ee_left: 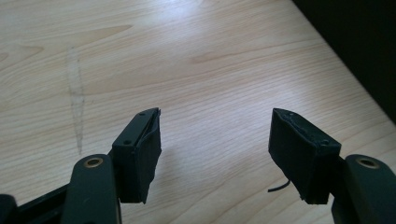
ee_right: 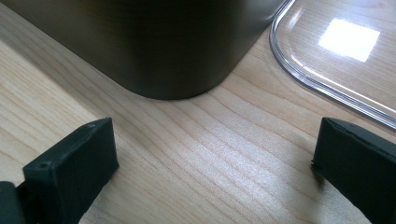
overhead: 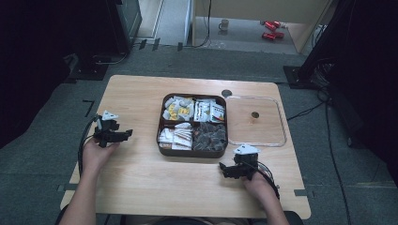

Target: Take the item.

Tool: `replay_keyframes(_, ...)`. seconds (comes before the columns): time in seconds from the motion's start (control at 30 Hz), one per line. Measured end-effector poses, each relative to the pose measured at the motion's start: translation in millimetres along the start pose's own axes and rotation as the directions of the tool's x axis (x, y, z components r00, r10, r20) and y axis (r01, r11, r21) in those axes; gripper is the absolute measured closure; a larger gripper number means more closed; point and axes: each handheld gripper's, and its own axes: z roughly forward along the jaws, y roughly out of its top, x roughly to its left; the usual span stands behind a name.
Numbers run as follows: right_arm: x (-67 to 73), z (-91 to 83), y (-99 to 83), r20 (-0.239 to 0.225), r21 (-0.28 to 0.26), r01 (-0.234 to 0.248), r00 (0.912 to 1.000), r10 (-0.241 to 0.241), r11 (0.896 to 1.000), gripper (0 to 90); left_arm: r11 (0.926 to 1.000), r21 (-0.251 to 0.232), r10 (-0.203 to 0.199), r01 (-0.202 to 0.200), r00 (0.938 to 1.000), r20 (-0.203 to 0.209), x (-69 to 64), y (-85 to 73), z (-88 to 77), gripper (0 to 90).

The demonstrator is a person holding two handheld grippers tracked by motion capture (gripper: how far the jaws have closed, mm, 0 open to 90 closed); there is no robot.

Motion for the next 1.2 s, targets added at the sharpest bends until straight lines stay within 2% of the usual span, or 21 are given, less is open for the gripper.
replay_keyframes(0.27, 0.0, 0.0, 0.0, 0.0, 0.0, 0.0, 1.0, 0.0, 1.0, 0.0, 0.9994, 0.01, 0.031, -0.031, 0.9992, 0.024, -12.1, 5.0, -2.4, 35.7)
replay_keyframes(0.47, -0.4, -0.3, -0.3, -0.004, 0.001, 0.007, 1.0, -0.007, 1.0, 0.0, 0.999, -0.011, 0.045, -0.044, 0.9976, 0.053, -19.9, 13.9, -5.6, 36.6)
replay_keyframes(0.7, -2.2, -3.6, -3.6, -0.023, 0.001, 0.026, 0.9994, -0.026, 1.0, 0.0, 0.9964, -0.029, 0.083, -0.08, 0.992, 0.096, -34.8, 26.0, -4.5, 36.9)
replay_keyframes(1.0, -2.5, -5.7, -5.8, -0.017, 0.0, 0.022, 0.9996, -0.022, 1.0, 0.0, 0.9942, -0.038, 0.104, -0.1, 0.9873, 0.12, -42.4, 35.2, -5.9, 38.1)
replay_keyframes(1.1, -2.6, -5.7, -5.8, -0.017, -0.001, 0.022, 0.9996, -0.022, 1.0, 0.0, 0.993, -0.025, 0.117, -0.115, 0.9872, 0.108, -44.6, 38.6, -6.7, 38.2)
replay_keyframes(1.2, -1.2, -4.9, -5.1, 0.001, -0.001, 0.005, 1.0, -0.005, 1.0, 0.0, 0.9924, -0.029, 0.122, -0.119, 0.9845, 0.126, -46.5, 41.5, -7.3, 38.5)
